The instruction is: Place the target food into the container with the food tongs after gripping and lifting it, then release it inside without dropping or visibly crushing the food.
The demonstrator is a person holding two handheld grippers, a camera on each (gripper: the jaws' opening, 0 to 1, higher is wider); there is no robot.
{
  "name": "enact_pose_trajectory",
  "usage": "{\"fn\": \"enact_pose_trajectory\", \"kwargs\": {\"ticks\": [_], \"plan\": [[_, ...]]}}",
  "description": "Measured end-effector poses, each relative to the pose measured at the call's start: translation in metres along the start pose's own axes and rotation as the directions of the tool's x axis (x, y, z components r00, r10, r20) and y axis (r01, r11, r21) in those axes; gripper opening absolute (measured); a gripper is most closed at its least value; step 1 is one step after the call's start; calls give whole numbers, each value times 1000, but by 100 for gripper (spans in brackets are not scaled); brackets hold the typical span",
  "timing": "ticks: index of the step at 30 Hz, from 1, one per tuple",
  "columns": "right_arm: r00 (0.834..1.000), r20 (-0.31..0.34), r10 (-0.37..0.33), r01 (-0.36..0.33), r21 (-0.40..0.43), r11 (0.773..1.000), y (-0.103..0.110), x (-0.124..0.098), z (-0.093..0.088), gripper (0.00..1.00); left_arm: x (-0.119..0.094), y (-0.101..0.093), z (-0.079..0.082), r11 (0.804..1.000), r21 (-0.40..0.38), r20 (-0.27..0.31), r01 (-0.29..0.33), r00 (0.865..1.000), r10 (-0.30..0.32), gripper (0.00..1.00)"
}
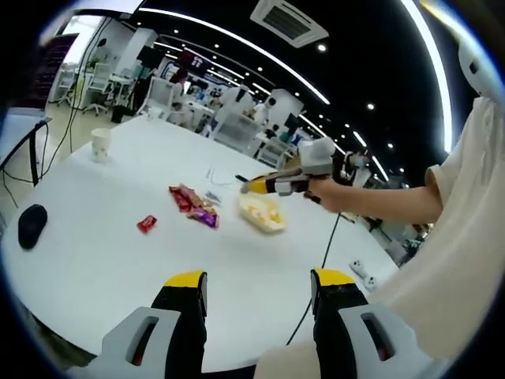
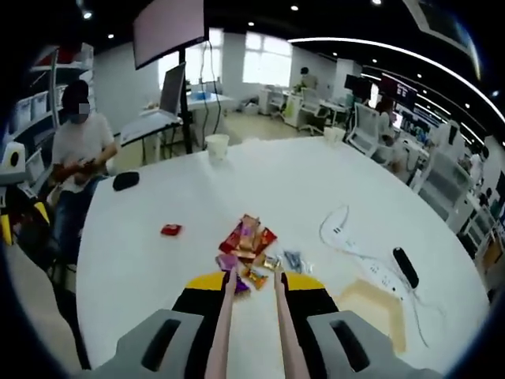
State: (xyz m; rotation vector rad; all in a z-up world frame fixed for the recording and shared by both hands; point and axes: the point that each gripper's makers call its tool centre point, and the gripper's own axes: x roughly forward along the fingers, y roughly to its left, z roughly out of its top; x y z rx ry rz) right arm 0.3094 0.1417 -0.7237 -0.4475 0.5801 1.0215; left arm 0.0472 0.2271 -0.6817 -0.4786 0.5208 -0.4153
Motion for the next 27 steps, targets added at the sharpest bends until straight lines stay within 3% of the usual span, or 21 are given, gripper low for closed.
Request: {"fn": "enact_pose_trajectory", "kwargs": {"ticks": [10, 19, 27], "plan": [[998, -30, 52, -53, -34, 998, 19, 18, 0, 26, -7, 8, -3, 999, -30, 17, -32, 999, 32, 52], [996, -49, 74, -76, -42, 996, 15, 34, -6, 26, -8, 11, -6, 998, -49, 18, -43, 999, 44, 53], [994, -67, 84, -87, -48, 995, 24, 36, -10, 26, -9, 14, -7, 997, -57, 19, -51, 998, 52, 53]]}}
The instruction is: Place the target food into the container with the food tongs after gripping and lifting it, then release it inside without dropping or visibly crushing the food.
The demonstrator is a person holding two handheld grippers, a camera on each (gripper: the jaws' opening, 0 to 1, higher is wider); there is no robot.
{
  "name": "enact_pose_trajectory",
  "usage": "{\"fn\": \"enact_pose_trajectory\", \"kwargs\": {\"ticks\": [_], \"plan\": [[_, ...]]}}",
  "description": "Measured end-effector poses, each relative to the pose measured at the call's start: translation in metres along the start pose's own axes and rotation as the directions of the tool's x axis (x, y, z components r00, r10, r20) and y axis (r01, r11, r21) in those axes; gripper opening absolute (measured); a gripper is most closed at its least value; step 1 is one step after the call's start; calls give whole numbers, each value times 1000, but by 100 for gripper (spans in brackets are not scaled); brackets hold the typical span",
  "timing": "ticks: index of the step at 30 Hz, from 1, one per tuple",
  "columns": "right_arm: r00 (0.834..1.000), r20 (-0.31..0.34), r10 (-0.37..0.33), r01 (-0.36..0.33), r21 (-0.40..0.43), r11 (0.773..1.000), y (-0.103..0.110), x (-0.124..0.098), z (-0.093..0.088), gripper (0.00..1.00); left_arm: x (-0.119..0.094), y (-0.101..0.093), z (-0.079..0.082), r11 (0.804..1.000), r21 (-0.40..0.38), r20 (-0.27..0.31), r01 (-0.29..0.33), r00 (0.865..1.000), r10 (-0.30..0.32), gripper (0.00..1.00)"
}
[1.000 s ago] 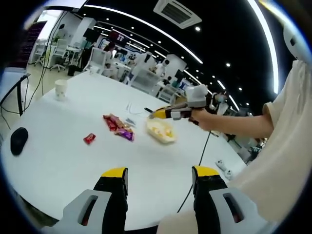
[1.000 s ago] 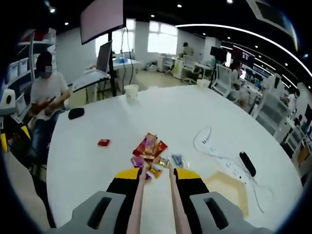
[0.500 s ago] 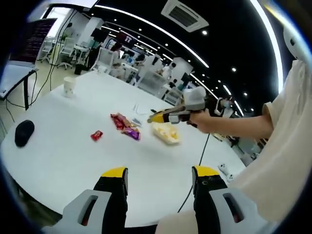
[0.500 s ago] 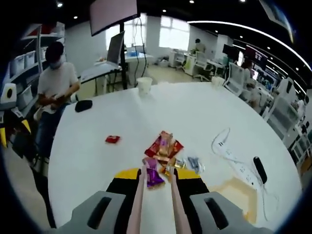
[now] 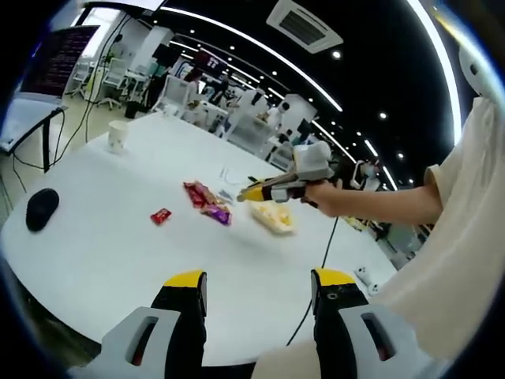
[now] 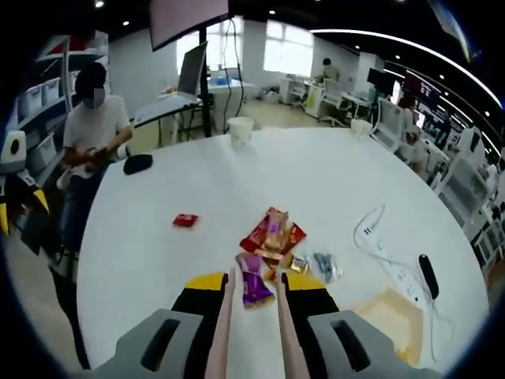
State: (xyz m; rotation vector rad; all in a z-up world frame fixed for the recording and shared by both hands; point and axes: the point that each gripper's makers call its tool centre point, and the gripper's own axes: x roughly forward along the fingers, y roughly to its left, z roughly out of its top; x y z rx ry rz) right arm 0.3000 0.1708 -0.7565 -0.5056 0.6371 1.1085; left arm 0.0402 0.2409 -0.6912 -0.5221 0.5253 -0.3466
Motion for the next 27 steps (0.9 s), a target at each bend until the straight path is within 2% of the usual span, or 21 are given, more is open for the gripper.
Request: {"fn": "enact_pose_trajectory", "kwargs": {"ticks": [20, 27], "plan": [[999, -30, 35, -35, -5, 999, 15, 15, -1, 26, -2, 8, -4, 999, -29, -2, -14, 1000, 14, 53], [998, -49, 45, -46, -8, 999, 18, 23, -6, 26, -3, 10, -5, 999, -38, -5, -21, 1000, 21, 53]]}}
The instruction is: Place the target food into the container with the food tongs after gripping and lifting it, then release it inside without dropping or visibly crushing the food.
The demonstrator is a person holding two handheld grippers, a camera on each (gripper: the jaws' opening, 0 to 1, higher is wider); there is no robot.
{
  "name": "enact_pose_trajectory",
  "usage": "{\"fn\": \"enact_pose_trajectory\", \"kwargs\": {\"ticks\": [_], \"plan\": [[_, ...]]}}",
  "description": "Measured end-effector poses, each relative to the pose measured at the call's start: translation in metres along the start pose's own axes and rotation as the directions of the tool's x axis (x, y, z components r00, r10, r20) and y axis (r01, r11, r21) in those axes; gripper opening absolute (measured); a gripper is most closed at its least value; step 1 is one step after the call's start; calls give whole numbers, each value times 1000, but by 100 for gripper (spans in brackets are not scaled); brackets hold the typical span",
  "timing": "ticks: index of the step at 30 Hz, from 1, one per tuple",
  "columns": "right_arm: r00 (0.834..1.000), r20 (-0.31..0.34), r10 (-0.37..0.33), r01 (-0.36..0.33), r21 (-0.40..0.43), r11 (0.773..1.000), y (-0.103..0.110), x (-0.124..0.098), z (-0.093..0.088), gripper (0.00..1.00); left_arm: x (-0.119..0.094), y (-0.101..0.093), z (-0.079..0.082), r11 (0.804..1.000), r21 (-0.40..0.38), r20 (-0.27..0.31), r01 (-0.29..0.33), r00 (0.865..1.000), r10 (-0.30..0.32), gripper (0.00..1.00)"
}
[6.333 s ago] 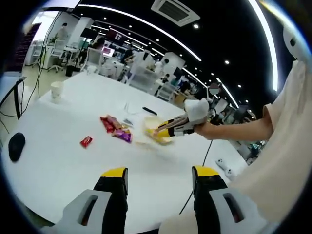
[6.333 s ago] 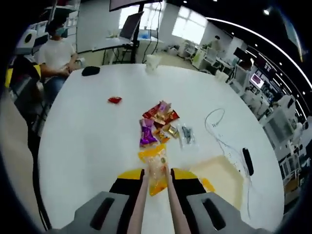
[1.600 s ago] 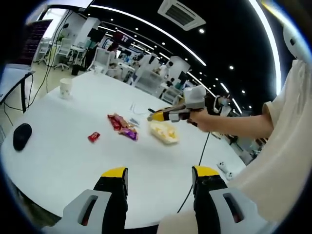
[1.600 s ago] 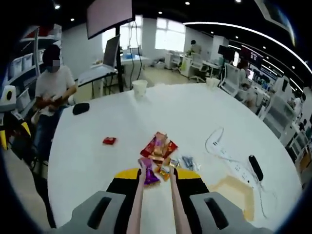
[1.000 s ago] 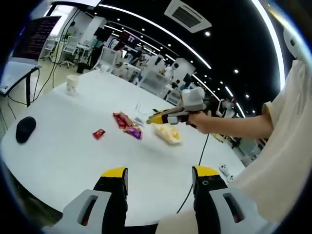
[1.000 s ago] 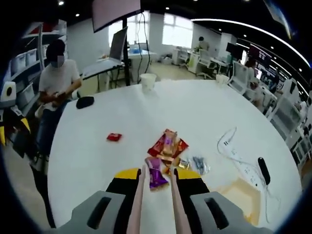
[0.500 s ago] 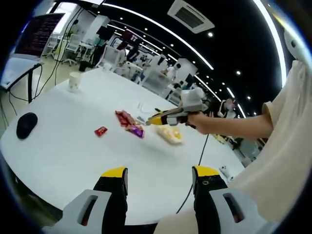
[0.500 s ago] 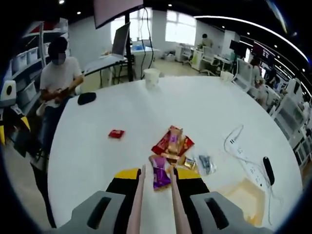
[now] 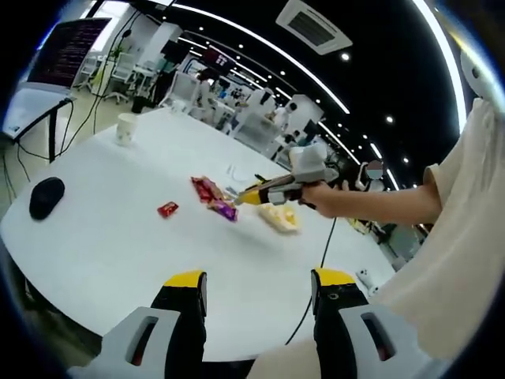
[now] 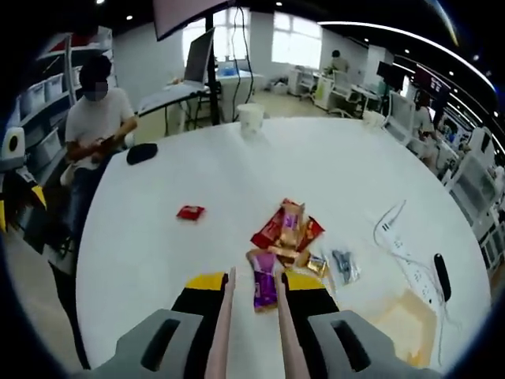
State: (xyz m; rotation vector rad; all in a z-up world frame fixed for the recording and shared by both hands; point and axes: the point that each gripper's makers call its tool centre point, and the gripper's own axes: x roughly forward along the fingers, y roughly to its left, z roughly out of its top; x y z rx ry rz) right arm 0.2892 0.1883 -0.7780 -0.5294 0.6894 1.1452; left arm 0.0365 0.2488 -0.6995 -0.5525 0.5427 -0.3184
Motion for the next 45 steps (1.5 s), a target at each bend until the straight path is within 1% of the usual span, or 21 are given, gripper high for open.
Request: {"fn": "enact_pose_trajectory", "kwargs": {"ticks": [12, 19, 22, 26, 30, 31, 37, 45], "plan": [[1000, -20, 11, -11, -7, 1000, 0, 8, -4, 26, 0, 3, -1, 1000, -11, -6, -5, 1000, 5, 53], [1000, -27, 14, -15, -8, 1000, -9, 16, -9, 26, 1, 5, 0, 1000, -9, -13, -9, 1000, 9, 53], [999, -35, 15, -16, -25, 1000, -14, 22, -13, 26, 0, 7, -1, 1000, -16, -15, -14, 1000, 14, 53], [999, -39, 17, -18, -28, 999, -18, 26, -15, 26, 0, 8, -1, 1000, -17, -18, -15, 1000, 15, 53], [999, -49, 18, -19, -36, 999, -19, 29, -16, 26, 2, 8, 0, 1000, -17, -20, -12, 1000, 11, 53], [998, -58, 17, -20, -50, 999, -19, 30, -18, 26, 3, 8, 1, 1000, -18, -17, -9, 1000, 9, 53], [997, -75, 18, -23, -70, 997, -18, 32, -20, 26, 5, 8, 7, 1000, -15, -8, -5, 1000, 5, 53], [997, -80, 17, -22, -64, 998, -14, 33, -18, 27, 3, 11, 4, 1000, -20, -13, -8, 1000, 8, 53]]}}
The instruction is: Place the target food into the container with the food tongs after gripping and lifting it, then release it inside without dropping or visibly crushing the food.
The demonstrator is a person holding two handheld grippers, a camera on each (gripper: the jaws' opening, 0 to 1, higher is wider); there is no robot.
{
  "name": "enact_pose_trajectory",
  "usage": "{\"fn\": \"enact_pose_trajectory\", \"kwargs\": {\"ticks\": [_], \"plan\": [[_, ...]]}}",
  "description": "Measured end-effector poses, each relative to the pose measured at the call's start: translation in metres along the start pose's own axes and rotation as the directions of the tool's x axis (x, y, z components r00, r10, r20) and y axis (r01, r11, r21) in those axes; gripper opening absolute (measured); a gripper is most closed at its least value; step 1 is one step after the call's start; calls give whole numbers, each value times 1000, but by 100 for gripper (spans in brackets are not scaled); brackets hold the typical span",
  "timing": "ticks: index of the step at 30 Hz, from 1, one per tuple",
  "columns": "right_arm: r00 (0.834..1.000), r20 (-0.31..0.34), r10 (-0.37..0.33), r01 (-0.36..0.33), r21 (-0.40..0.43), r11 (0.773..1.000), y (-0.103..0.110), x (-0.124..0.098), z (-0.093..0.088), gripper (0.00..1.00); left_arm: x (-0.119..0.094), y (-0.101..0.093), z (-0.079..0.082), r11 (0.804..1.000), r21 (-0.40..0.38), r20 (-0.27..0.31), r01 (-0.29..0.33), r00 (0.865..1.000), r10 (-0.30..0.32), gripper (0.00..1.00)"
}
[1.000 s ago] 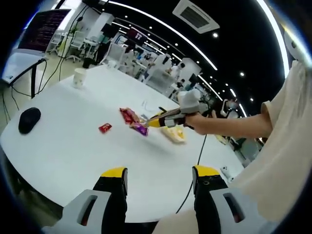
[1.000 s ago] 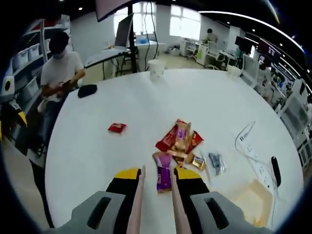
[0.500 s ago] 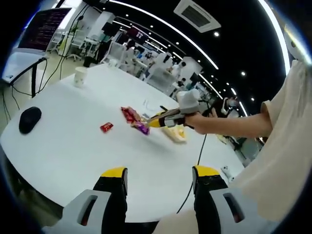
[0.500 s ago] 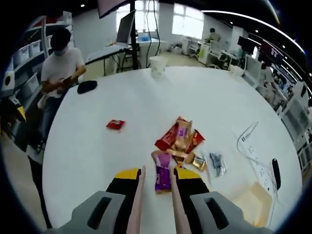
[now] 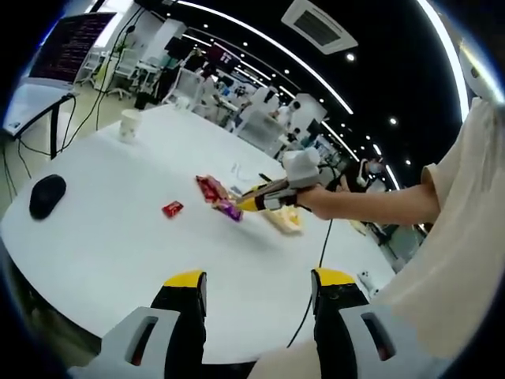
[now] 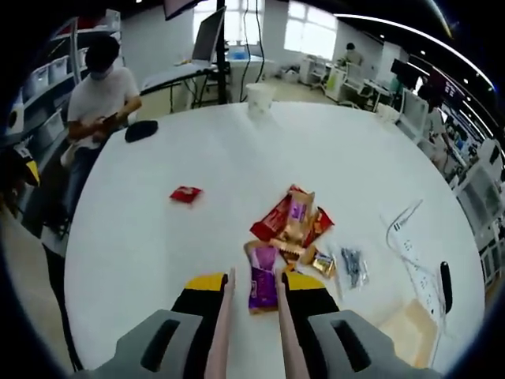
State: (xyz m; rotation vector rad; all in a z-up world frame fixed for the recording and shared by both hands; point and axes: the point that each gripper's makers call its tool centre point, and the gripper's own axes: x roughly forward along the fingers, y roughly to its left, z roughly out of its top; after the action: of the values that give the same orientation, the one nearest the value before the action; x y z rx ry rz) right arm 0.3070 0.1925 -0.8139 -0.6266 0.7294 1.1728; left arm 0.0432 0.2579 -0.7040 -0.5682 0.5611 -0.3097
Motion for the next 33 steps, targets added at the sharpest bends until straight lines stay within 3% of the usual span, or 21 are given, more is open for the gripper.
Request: {"fn": "enact_pose_trajectory", "kwargs": {"ticks": [20, 25, 33], "plan": [[1000, -6, -2, 2, -12, 1000, -1, 8, 1, 28, 3, 2, -1, 1000, -10, -7, 0, 1000, 0, 53], [1000, 3, 7, -7, 26, 1000, 0, 8, 3, 28, 3, 3, -2, 1000, -11, -10, 0, 1000, 0, 53], [1000, 6, -12, 12, -57, 998, 6, 3, 9, 27, 5, 4, -3, 1000, -15, -13, -1, 1000, 1, 53]]}}
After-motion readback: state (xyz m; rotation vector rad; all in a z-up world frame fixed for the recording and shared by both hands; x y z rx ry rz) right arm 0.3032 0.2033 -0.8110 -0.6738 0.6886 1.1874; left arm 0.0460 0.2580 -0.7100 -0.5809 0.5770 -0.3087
